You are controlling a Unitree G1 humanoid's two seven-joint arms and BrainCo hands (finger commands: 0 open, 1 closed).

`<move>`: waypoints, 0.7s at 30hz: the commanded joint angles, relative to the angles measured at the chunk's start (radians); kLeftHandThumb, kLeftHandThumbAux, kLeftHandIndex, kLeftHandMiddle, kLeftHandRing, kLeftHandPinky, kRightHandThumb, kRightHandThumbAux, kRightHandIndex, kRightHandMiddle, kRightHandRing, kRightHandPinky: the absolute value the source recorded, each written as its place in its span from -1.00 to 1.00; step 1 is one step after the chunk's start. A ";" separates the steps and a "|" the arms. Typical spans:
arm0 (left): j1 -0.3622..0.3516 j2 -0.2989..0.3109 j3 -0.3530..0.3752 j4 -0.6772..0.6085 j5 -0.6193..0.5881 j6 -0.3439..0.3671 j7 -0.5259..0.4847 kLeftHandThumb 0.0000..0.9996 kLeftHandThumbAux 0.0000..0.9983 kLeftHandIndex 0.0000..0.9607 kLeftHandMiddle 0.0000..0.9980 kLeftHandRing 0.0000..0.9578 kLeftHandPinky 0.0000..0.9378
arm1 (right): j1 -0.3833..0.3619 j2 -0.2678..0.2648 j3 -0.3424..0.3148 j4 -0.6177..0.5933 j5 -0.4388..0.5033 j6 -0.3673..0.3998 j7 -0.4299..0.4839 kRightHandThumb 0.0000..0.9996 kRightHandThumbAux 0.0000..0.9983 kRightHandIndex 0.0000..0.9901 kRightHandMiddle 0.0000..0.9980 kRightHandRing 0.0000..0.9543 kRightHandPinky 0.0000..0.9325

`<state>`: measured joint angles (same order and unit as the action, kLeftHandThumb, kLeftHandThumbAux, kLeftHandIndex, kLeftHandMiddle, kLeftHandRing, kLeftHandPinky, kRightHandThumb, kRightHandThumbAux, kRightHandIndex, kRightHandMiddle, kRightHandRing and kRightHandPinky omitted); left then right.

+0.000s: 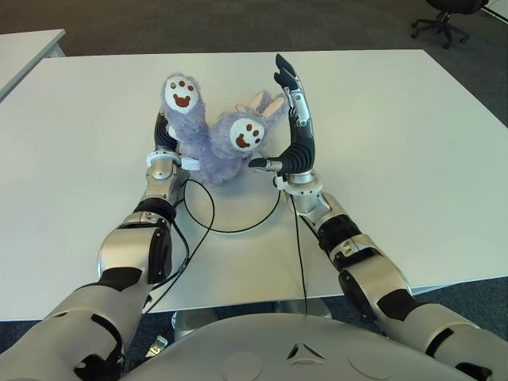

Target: Put the doll into the plate.

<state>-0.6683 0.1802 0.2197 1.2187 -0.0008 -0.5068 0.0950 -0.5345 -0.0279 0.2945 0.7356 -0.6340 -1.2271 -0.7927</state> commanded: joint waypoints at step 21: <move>0.097 -0.012 0.011 0.048 -0.017 0.060 -0.006 -1.00 -0.25 -0.98 -0.69 -0.50 -0.23 | 0.239 0.077 -0.012 0.084 0.191 0.063 0.153 -0.93 -0.20 -1.00 -0.99 -1.00 -1.00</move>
<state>-0.6618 0.1872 0.2225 1.2179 -0.0017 -0.5070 0.0948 -0.5130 -0.0146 0.2692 0.6922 -0.5371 -1.2086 -0.6919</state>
